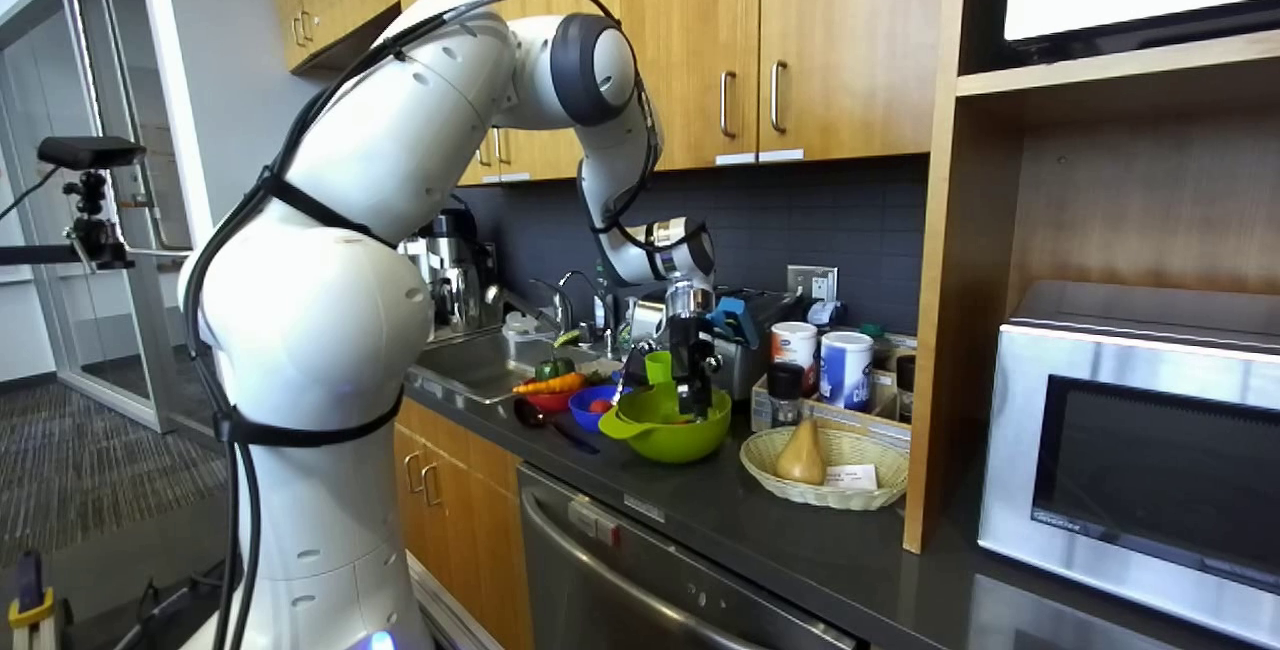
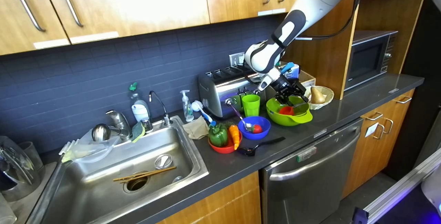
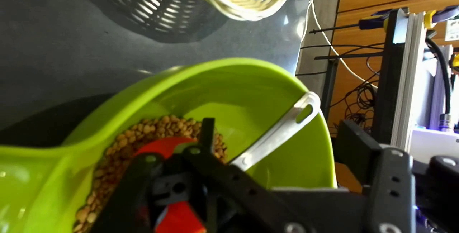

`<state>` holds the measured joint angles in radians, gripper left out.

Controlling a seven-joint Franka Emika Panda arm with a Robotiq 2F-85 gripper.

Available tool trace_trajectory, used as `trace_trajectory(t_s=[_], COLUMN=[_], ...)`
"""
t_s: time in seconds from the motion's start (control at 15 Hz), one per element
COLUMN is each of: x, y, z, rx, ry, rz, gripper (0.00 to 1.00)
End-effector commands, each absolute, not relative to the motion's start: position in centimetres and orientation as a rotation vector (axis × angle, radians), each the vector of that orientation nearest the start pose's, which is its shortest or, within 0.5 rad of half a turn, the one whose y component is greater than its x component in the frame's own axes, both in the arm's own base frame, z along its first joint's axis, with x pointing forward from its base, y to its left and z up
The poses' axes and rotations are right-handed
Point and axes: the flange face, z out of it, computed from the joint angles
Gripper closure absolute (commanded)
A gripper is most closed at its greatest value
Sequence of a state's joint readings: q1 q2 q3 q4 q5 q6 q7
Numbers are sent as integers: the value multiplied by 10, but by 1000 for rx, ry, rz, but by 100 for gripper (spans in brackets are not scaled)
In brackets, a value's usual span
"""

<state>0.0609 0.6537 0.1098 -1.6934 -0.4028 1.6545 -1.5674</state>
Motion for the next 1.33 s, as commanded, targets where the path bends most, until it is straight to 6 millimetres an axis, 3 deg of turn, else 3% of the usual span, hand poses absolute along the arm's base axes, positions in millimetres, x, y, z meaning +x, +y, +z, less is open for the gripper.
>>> trace_trajectory(t_s=[0.0, 0.47, 1.27], x=[591, 590, 591], y=[63, 64, 68], z=[194, 194, 203], rx=[1778, 1766, 1747], ry=[2590, 2596, 2637], rz=[-1131, -1119, -1025], gripper=[44, 98, 99])
